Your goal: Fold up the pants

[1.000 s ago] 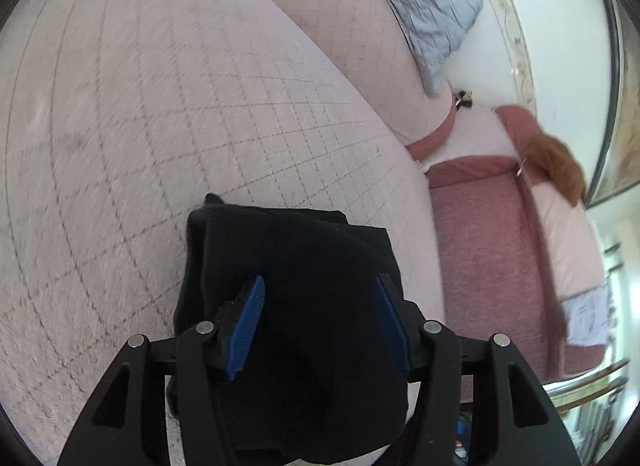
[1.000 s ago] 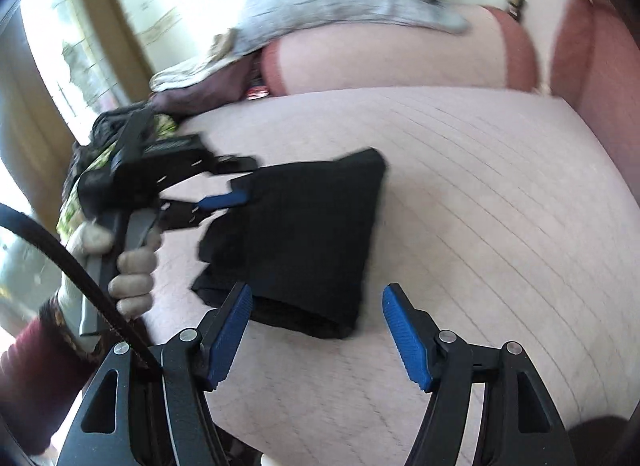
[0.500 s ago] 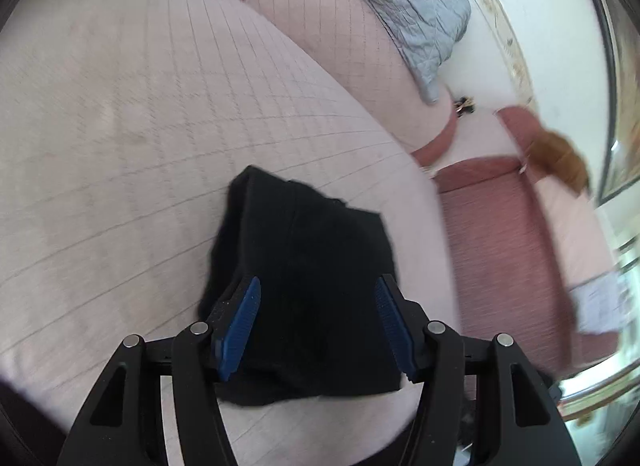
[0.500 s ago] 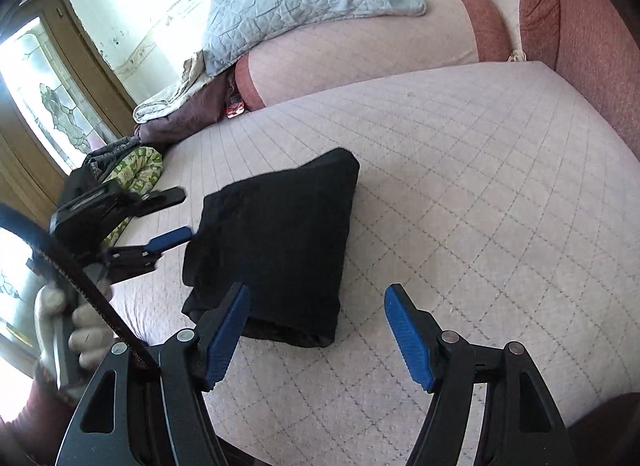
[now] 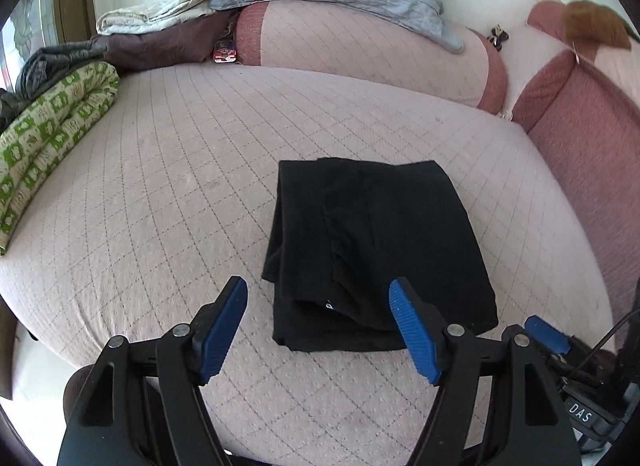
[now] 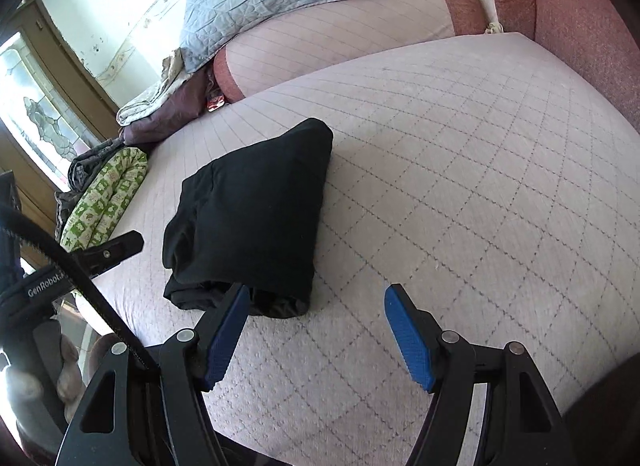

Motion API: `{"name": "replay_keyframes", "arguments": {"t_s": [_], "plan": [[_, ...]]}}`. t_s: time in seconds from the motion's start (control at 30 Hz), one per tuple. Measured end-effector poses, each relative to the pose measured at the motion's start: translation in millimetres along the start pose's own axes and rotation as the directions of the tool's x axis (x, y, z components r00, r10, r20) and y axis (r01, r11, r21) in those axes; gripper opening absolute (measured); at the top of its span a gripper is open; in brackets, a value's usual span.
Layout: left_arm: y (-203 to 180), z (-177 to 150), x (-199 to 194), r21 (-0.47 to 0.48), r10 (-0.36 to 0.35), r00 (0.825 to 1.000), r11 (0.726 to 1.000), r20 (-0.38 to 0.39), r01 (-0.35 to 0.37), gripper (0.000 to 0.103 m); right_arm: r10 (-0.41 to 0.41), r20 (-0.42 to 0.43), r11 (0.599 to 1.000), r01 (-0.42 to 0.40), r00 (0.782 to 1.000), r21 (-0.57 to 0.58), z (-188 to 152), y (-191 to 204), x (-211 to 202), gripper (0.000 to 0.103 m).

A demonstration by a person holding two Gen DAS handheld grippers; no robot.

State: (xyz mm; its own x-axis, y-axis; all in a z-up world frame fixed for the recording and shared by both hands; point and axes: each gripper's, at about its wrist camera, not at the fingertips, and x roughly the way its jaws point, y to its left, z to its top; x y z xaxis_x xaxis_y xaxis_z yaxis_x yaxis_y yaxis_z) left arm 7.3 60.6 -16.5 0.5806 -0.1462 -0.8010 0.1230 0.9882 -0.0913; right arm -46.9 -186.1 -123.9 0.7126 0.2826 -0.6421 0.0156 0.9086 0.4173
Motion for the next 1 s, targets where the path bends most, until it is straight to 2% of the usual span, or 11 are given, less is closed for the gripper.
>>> {"name": "replay_keyframes", "arguments": {"t_s": [0.33, 0.73, 0.87, 1.0], "plan": [[-15, -10, -4, 0.068, 0.051, 0.999, 0.996, 0.007, -0.051, 0.073, -0.029, -0.001, 0.999, 0.029, 1.0, -0.024, -5, 8, -1, 0.076], [-3, -11, -1, 0.057, 0.053, 0.998, 0.997, -0.02, -0.051, 0.073, -0.049, -0.02, 0.997, 0.048, 0.999, -0.054, -7, 23, 2, 0.076], [5, -9, 0, 0.029, 0.016, 0.999, 0.999, -0.028, -0.015, 0.073, -0.06, -0.021, 0.997, 0.058, 0.998, -0.056, -4, 23, 2, 0.076], [33, 2, -1, -0.083, -0.035, 0.999, 0.996, -0.024, 0.033, 0.073, -0.067, -0.015, 0.996, 0.066, 0.998, -0.062, 3, 22, 0, 0.076]]}}
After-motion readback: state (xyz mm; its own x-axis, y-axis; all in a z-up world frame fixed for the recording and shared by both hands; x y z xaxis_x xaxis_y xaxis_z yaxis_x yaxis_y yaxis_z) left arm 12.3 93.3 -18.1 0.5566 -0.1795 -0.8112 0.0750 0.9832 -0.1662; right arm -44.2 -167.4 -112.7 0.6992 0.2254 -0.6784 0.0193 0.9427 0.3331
